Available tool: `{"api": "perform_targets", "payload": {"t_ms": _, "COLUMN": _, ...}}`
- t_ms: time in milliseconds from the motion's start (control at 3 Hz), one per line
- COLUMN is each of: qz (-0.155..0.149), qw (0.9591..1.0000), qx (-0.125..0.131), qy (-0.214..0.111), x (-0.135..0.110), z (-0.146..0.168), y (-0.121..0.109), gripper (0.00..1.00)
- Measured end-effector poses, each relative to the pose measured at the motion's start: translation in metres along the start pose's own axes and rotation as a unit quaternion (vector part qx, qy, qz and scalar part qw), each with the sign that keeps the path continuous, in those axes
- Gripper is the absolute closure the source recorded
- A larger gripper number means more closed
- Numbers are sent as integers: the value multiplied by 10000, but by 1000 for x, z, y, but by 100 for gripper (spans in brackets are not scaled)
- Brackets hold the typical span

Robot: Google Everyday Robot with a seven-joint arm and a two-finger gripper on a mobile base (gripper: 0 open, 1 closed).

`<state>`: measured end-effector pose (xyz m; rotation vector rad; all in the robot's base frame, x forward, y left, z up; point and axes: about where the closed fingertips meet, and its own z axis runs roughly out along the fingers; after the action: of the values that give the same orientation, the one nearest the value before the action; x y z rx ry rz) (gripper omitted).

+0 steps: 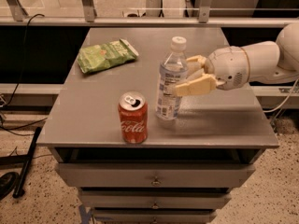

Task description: Move blue plastic bottle near coke can

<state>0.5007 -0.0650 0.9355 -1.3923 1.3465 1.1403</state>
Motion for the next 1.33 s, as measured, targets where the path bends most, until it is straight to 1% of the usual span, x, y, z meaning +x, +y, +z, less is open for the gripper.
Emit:
{"api": "perform_targets", "payload": {"t_ms": 333, "qz": -178, "qw": 9993, "qx": -338, "qy": 40, "x": 2, "z": 19, "y": 18, "gripper": 74}}
{"api": "perform_targets", "payload": {"t_ms": 667, "qz": -280, "qw": 9983, "qx": -511, "qy": 26, "x": 0, "z": 29, "y": 27, "gripper": 50}}
{"api": "perform_targets", "payload": {"t_ms": 1000, "qz": -319, "qw": 9974, "qx": -648, "qy": 30, "x": 4, "z": 34, "y": 32, "gripper": 28}}
{"api": "perform_targets", "payload": {"t_ms": 1333, "qz": -357, "qw": 9967, "qx": -734, "qy": 44, "x": 9, "z": 37, "y": 33, "gripper": 4}}
